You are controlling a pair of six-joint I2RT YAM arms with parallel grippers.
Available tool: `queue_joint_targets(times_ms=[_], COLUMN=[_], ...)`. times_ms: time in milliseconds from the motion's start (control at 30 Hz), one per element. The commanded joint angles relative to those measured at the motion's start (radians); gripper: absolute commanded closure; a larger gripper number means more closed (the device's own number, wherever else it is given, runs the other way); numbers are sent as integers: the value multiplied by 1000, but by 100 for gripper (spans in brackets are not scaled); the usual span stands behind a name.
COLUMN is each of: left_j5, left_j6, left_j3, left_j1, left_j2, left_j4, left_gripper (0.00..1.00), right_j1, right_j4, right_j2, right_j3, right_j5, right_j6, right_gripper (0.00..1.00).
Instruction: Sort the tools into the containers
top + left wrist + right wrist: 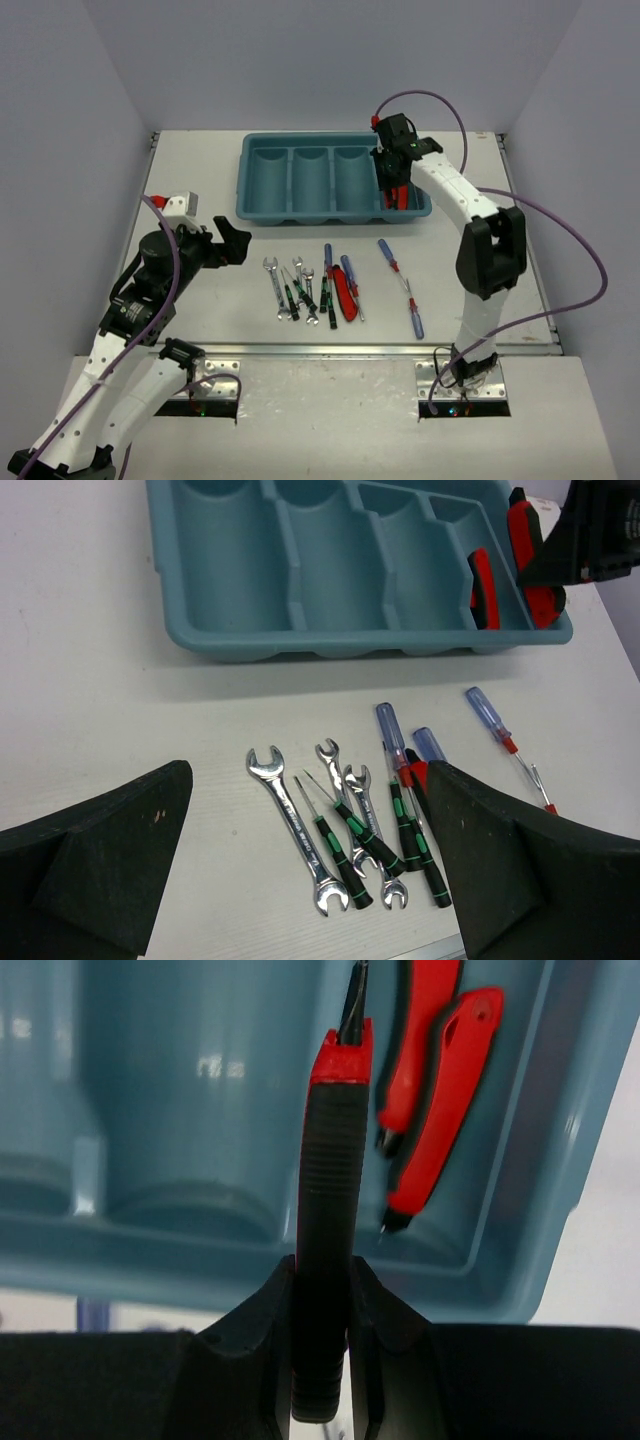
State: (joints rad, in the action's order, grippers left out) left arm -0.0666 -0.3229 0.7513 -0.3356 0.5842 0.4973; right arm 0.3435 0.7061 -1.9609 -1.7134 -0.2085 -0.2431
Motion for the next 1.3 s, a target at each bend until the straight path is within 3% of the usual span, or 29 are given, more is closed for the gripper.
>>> queue_joint_targets(times_ms=[0,100,133,167,333,433,567,600,700,767,933,1267], left_j5=[-13,-12,-12,-11,-4,-9,-24,-24,-25,-22,-23,-28], left_j6=[1,-1,-1,-1,1,1,-1,-1,-4,-2,-3,-4], left_j3=[-3,-3,-3,-4,-3,-1,-1,-1,-3,-1,0,0], left_j1=[-14,-14,-15,-15,-14,-16,-16,-16,-16,-16,-16,-16], left_j2=[-2,-6,-7,-7,1,6,-1,-3,1,6,10,5], left_j4=[-39,-39,-39,-41,-42,-40,-39,-39,-38,-37,-35,-32], left_gripper=[0,0,0,0,0,0,0,0,0,0,0,0], right_j1=[-50,-73,-81,-84,-79,-25,134,161,271,352,537,603], right_j4=[91,142,165,182,222,221,47,12,-97,-158,-151,-186], right_j2=[-189,-275,-294,-303,-221,-83,248,253,401,454,406,260], right_j3=[-312,-440,-474,-495,-488,-361,136,214,468,603,676,696], right_j5=[-24,-38,-26,-23,-31,-18,39,53,48,32,-32,-1], right_j6=[74,79,73,66,9,-28,-111,-114,-206,-272,-363,-415], right_gripper=[93,75,53,45,25,25,32,32,57,62,63,59])
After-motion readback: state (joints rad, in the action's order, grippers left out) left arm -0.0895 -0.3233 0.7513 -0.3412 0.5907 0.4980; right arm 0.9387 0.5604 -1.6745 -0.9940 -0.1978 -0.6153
